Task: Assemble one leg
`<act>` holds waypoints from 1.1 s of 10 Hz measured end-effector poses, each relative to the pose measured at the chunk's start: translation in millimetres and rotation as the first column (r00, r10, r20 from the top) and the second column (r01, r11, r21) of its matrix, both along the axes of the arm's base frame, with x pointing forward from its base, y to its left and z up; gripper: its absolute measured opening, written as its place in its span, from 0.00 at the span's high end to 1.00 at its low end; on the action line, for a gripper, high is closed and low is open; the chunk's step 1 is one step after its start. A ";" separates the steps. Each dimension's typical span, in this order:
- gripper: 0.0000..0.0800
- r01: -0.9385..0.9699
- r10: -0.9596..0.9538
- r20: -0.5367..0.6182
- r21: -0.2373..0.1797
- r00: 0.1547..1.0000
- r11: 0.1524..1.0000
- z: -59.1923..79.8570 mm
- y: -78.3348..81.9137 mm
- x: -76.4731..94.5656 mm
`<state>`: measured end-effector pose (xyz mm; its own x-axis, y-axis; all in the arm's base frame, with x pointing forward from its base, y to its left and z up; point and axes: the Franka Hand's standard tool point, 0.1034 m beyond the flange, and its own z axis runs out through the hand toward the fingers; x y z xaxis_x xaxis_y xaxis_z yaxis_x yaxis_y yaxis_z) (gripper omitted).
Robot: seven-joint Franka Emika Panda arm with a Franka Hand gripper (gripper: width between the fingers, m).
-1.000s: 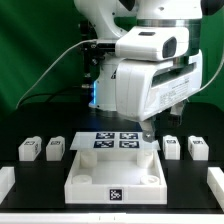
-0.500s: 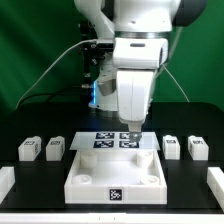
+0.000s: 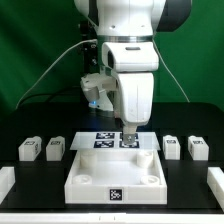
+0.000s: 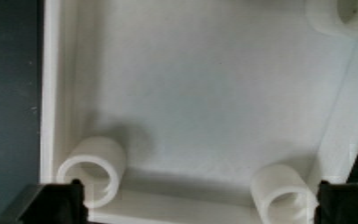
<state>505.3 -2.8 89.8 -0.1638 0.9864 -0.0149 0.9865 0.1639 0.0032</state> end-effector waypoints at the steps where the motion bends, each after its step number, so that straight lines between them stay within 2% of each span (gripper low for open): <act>1: 0.19 0.007 -0.007 -0.003 0.000 1.000 1.000 -2.1 -0.6 -2.5; 2: 0.19 0.031 -0.031 -0.010 0.002 0.999 1.000 -12.0 -2.4 -16.9; 4: 0.19 0.041 -0.041 -0.037 0.009 0.998 0.999 -36.5 -7.3 -57.3; 5: 0.19 0.055 -0.054 -0.047 0.017 0.997 0.998 -52.6 -10.9 -70.2; 7: 0.19 0.079 -0.076 -0.078 0.027 0.994 0.997 -78.7 -13.0 -76.3; 10: 0.23 0.085 -0.083 -0.081 0.027 0.993 0.996 -81.4 -13.1 -76.2; 11: 0.46 0.085 -0.083 -0.082 0.027 0.993 0.996 -81.5 -13.1 -76.3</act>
Offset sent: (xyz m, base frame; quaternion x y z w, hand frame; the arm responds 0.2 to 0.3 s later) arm -0.0689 -0.0074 -0.0375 0.0027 0.0249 -0.0024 0.9997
